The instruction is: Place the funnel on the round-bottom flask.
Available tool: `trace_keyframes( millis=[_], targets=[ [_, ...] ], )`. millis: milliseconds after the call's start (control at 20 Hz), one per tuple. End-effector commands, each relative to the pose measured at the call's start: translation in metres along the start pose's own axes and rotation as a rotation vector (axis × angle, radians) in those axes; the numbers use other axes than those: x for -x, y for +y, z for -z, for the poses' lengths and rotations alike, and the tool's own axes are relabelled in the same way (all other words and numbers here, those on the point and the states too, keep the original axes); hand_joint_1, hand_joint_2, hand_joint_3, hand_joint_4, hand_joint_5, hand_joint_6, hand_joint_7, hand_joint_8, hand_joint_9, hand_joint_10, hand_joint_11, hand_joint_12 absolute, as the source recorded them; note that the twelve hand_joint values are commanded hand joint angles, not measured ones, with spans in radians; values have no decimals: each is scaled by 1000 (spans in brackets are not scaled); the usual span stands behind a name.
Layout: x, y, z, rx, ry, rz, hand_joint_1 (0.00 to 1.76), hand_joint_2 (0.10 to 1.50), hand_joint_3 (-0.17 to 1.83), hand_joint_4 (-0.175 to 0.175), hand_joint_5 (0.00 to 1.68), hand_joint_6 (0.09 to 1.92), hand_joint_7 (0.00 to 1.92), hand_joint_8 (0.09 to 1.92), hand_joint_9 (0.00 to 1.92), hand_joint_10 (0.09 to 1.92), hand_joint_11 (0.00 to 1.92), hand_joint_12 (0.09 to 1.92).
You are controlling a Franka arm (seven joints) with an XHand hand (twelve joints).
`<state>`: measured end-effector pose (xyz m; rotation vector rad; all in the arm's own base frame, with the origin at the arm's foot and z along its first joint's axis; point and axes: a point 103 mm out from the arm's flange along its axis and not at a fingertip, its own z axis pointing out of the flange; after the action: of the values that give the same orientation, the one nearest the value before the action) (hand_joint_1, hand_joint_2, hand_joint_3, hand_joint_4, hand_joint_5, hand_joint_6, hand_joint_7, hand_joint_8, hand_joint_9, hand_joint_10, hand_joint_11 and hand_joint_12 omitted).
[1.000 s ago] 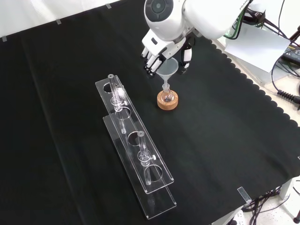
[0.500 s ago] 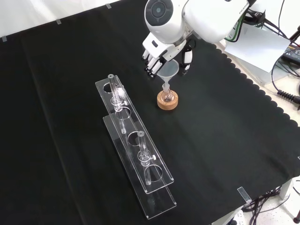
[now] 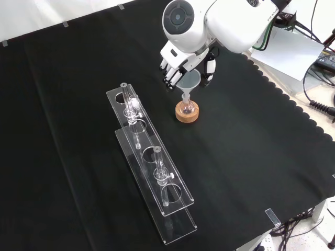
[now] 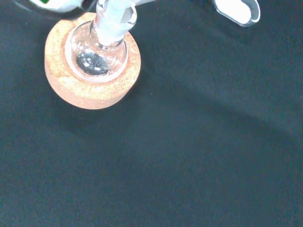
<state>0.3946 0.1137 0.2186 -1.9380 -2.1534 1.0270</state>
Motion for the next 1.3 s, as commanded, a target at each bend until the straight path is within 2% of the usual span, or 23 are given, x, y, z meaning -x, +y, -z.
trace_keyframes(
  millis=[50,150,250,400,500,600,1000,1300],
  targets=[
    [0,0,0,0,6,2,880,813,652,-44,710,702,568,670,942,387,683,1151],
    [0,0,-1,-7,3,4,873,797,651,-48,670,708,536,682,917,393,665,1160],
    [-1,-1,-2,-14,-2,-2,852,732,663,-53,525,635,449,708,797,451,555,1215],
    [-1,-2,-3,-32,-5,1,818,670,665,-64,366,402,310,738,609,590,417,1287],
    [-2,-3,-3,-30,0,-4,788,648,645,-68,313,230,213,743,498,664,334,1321],
    [-2,-3,-3,-38,-2,-3,770,635,631,-69,284,149,168,741,450,691,296,1337],
    [-2,-8,-4,-49,-8,-2,747,619,609,-69,248,87,116,724,421,702,269,1343],
    [8,-21,5,35,15,-19,734,625,580,-68,231,87,94,714,398,708,249,1354]
  ],
)
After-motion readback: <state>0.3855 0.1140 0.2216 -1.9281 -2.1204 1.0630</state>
